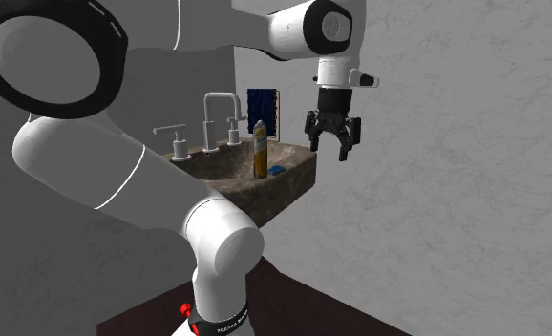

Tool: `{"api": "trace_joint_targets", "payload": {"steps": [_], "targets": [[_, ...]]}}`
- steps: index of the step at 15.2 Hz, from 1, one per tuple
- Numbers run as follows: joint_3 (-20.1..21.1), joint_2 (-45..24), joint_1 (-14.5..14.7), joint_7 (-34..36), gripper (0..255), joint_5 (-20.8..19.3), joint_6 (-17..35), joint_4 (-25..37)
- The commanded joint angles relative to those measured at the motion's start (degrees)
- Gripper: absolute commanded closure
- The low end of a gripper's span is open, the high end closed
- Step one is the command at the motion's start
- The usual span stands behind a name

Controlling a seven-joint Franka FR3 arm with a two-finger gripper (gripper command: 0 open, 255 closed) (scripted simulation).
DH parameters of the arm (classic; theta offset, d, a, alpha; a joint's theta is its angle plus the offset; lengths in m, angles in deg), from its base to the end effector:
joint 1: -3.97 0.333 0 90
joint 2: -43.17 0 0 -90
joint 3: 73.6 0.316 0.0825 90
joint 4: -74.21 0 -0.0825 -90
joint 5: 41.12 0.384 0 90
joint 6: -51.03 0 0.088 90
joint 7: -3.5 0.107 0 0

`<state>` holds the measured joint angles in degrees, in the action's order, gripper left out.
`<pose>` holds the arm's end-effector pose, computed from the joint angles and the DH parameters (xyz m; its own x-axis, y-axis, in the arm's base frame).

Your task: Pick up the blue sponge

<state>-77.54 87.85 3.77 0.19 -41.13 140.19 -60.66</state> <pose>0.3060 -0.0284 0.5877 0.9998 0.0062 -0.0163 0.0054 -0.9988 -0.0492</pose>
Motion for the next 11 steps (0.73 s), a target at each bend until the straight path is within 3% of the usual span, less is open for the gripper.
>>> {"api": "trace_joint_targets", "payload": {"steps": [1,11], "targets": [[0.0,0.0,0.0,0.0,0,0.0,0.0,0.0],[13.0,-4.5,4.6,13.5,0,7.5,7.0,-2.2]]}}
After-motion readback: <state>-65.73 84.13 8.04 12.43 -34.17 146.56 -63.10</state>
